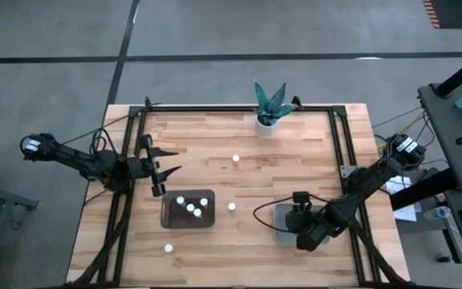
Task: Pick and place medicine bottles into bin by pill shape (circle, oval)
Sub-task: Put the top blue capsule bottle into the gray bin, then put the blue capsule bottle into the gray bin
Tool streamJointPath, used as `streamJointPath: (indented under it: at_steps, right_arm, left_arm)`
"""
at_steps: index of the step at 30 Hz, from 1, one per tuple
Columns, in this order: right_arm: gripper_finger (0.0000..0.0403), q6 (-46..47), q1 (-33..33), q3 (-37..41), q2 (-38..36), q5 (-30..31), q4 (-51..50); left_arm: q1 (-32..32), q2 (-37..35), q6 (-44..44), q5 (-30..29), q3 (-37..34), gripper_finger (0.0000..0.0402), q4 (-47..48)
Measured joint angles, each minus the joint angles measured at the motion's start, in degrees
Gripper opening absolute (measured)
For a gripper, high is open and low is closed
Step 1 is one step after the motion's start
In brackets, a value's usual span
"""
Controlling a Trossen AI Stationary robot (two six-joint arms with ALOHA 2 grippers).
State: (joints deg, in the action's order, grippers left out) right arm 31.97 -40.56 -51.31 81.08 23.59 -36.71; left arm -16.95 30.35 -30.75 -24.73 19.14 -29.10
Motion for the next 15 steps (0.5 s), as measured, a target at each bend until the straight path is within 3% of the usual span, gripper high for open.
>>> streamJointPath:
  at_steps: [15]
  right_arm:
    - [0.0141,1.39,0.0,0.0,-1.74,0.35,-0.5]
  left_arm:
    - [0.02,0.0,0.03,0.0,0.0,0.0162,0.0]
